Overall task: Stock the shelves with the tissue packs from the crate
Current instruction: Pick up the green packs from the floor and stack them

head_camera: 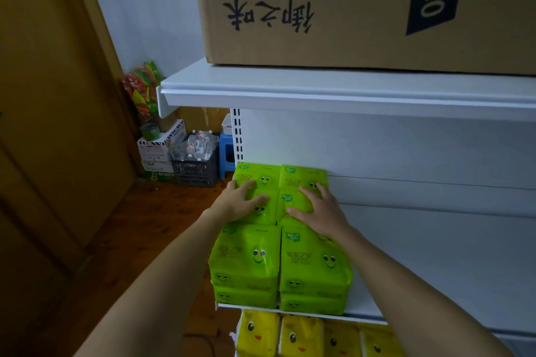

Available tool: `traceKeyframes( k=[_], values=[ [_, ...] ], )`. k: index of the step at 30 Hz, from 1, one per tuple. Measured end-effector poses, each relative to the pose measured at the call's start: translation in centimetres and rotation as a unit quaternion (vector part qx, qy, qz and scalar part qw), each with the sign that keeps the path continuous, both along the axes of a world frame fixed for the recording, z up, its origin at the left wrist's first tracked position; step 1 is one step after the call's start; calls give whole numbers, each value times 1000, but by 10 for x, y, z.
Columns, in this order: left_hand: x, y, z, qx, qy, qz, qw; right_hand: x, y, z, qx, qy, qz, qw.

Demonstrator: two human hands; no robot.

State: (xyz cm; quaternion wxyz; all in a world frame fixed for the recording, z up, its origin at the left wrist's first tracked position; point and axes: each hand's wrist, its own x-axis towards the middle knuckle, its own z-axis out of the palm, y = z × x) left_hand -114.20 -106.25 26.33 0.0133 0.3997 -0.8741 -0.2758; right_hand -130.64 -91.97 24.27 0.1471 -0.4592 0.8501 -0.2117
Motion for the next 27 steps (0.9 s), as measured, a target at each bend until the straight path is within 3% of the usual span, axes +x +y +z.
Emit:
traceKeyframes(
  k=[8,15,20,27],
  values=[
    [1,3,9,-72,-85,-7,994,-2,2,19,62,26,12,998],
    [1,10,8,42,4,10,999,8,-3,21,10,-52,-25,998],
    [2,12,11,-49,-42,21,998,5,-3,20,7,-31,-28,999],
    [14,29,14,-65,-33,35,997,15,3,20,6,10,1,1000]
  ],
)
